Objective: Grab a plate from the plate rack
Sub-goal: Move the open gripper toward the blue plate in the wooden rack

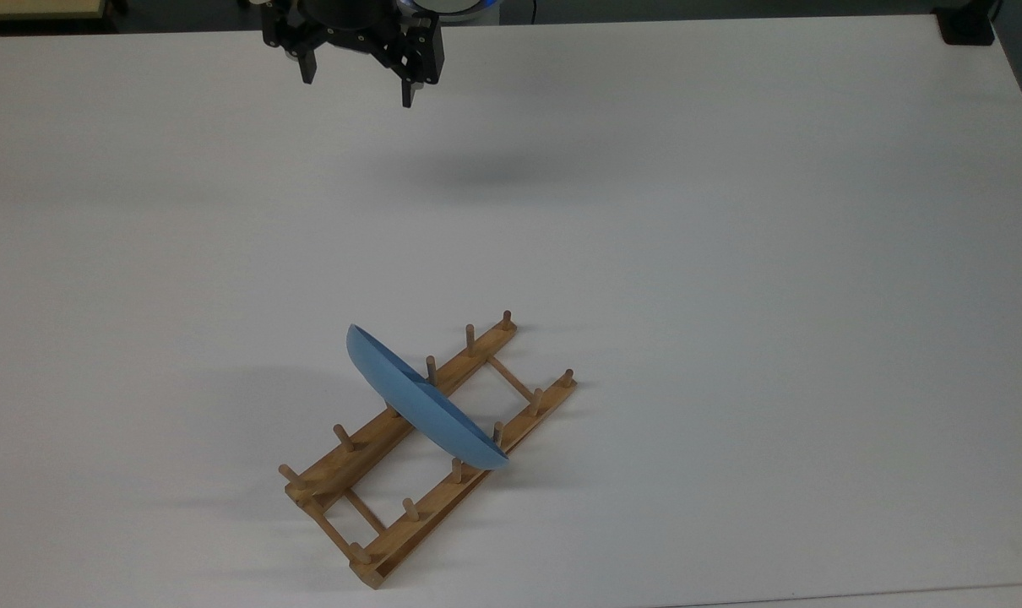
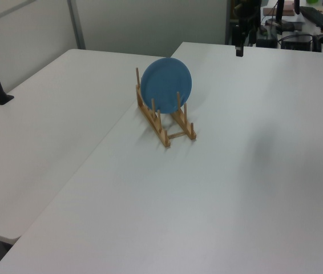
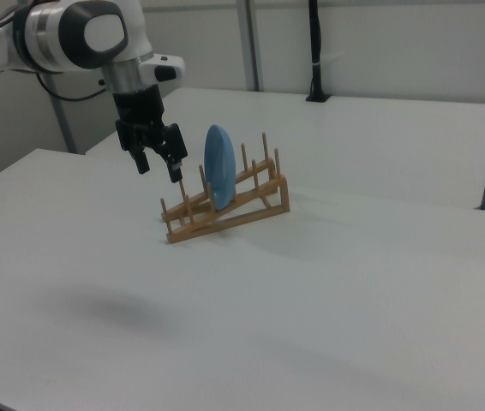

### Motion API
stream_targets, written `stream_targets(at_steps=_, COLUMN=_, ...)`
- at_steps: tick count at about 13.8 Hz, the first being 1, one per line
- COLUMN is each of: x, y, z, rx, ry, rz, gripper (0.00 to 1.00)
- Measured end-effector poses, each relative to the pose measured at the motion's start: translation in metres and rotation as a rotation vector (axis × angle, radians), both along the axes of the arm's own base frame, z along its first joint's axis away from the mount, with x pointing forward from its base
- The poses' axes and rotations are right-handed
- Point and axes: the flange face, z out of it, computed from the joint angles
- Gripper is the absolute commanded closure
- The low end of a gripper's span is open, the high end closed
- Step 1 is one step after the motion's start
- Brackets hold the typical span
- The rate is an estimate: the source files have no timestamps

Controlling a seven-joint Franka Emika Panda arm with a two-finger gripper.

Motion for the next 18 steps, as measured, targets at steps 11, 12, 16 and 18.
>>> stream_targets(at_steps=11, x=0.0, y=0.001, z=-0.001, rx=0.0, ry=0.001, rz=0.002, gripper=0.0)
stream_targets(at_steps=12, x=0.0, y=0.001, z=-0.001, rx=0.0, ry=0.001, rz=0.002, gripper=0.0)
stream_targets(at_steps=16, x=0.005, y=0.003, z=-0.001, rx=0.001, ry=-0.024, rz=0.008, gripper=0.0)
stream_targets(at_steps=18, x=0.016, y=0.005, z=0.0, rx=0.001, ry=-0.096, rz=0.019, gripper=0.0)
